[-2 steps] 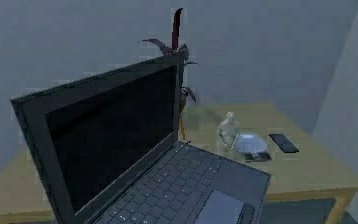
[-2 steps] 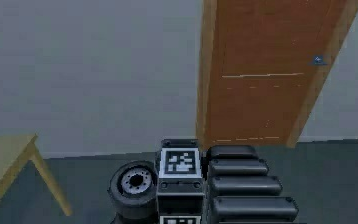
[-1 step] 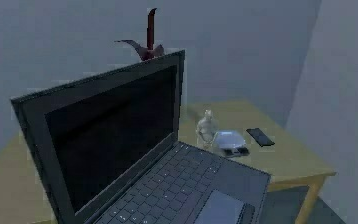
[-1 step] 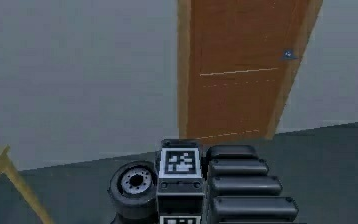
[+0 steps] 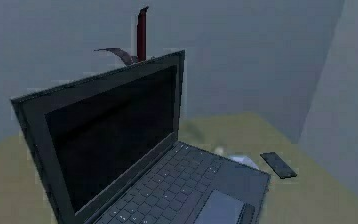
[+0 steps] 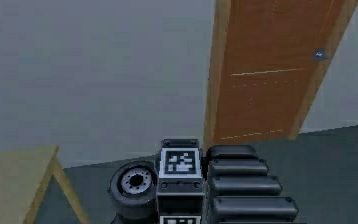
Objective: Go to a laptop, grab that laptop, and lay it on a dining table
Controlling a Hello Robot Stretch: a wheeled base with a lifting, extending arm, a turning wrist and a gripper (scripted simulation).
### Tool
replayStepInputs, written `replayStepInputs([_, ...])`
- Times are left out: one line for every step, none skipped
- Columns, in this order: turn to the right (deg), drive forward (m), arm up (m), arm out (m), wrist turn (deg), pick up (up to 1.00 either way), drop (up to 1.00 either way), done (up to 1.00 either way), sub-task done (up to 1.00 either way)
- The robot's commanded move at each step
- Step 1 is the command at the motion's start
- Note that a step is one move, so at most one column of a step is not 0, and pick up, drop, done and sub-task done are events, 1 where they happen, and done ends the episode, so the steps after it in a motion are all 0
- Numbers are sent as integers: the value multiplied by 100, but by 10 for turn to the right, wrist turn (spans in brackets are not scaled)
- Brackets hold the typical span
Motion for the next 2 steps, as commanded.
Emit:
replayStepInputs([-450,0,0,0,0,0,0,0,0])
replayStepInputs([-450,0,0,0,0,0,0,0,0])
